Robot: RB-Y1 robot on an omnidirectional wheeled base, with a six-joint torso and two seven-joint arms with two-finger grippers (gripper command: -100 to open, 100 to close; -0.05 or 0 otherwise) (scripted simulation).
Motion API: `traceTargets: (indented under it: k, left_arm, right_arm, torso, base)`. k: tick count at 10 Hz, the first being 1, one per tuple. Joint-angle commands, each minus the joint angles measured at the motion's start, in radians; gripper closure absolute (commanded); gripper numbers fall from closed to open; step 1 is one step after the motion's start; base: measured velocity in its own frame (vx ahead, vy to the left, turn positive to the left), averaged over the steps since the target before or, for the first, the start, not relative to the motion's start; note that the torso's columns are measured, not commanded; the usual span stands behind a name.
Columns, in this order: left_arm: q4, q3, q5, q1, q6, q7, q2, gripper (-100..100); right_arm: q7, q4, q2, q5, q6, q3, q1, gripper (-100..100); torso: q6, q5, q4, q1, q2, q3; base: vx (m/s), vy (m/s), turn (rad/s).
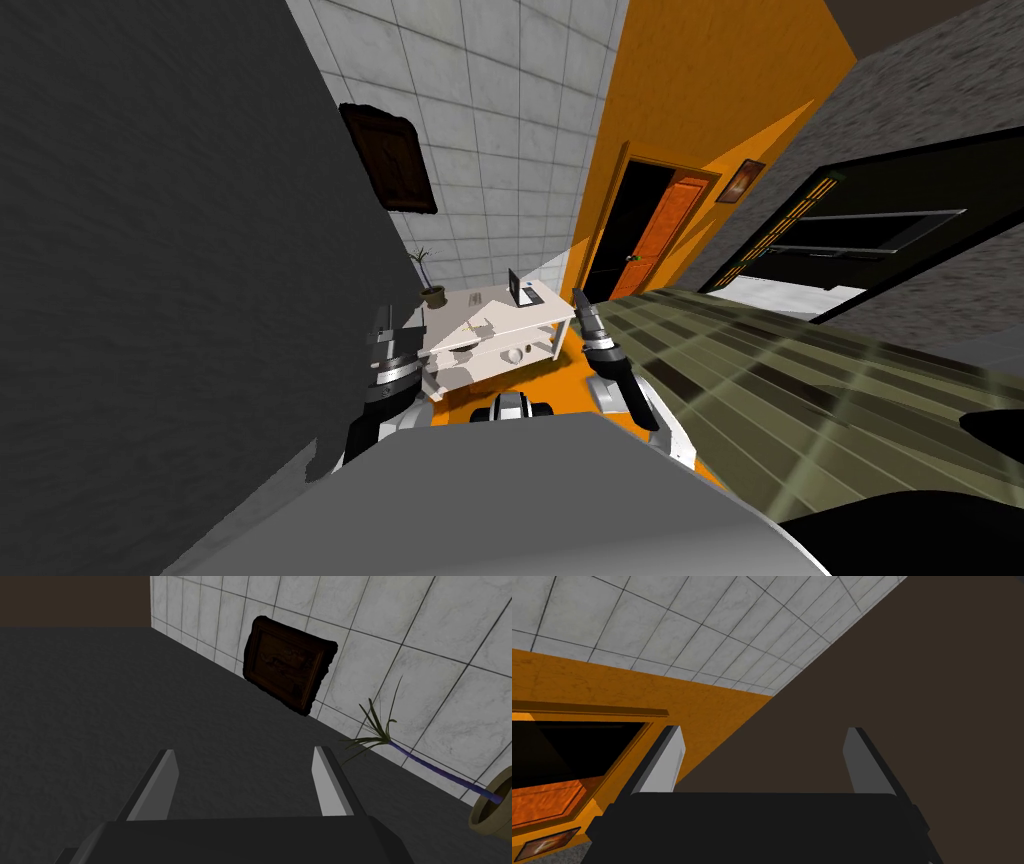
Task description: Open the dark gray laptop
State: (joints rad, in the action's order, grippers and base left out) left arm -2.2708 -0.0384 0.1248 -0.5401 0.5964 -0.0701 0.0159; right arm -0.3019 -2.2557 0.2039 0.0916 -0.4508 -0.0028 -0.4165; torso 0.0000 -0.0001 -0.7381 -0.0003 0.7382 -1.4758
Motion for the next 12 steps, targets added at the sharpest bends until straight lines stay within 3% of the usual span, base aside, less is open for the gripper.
traceTargets:
  k: [1,8,9,10,11,12]
  left_arm:
    - [0.0,0.0,0.0,0.0,0.0,0.0,0.0,0]
    - [0.0,0.0,0.0,0.0,0.0,0.0,0.0,0]
    - [0.0,0.0,0.0,0.0,0.0,0.0,0.0,0]
    - [0.0,0.0,0.0,0.0,0.0,0.0,0.0,0]
    - [0.0,0.0,0.0,0.0,0.0,0.0,0.0,0]
    - [0.0,0.0,0.0,0.0,0.0,0.0,0.0,0]
  right_arm:
    - [-0.062,0.029,0.042,0.059,0.025,0.006,0.02,-100]
    - [-0.229,0.116,0.158,0.23,0.107,0.025,0.091,-100]
    - [-0.235,0.116,0.158,0.232,0.107,0.025,0.091,-100]
    - [-0.271,0.14,0.187,0.272,0.129,0.031,0.11,-100]
    - [-0.281,0.14,0.187,0.277,0.129,0.031,0.11,-100]
    - [-0.318,0.165,0.216,0.317,0.152,0.038,0.131,-100]
  torso:
    - [0.0,0.0,0.0,0.001,0.0,0.0]
    - [0.0,0.0,0.0,0.0,0.0,0.0]
    - [0.0,0.0,0.0,0.001,0.0,0.0]
    - [0.0,0.0,0.0,0.0,0.0,0.0]
    - [0.0,0.0,0.0,0.001,0.0,0.0]
    - [0.0,0.0,0.0,0.001,0.0,0.0]
  base:
    - [0.013,0.032,0.013]
    - [0.013,0.015,0.041]
    - [0.008,0.01,0.025]
    - [0.013,0.017,0.043]
    - [0.015,0.018,0.048]
    - [0.022,0.025,0.069]
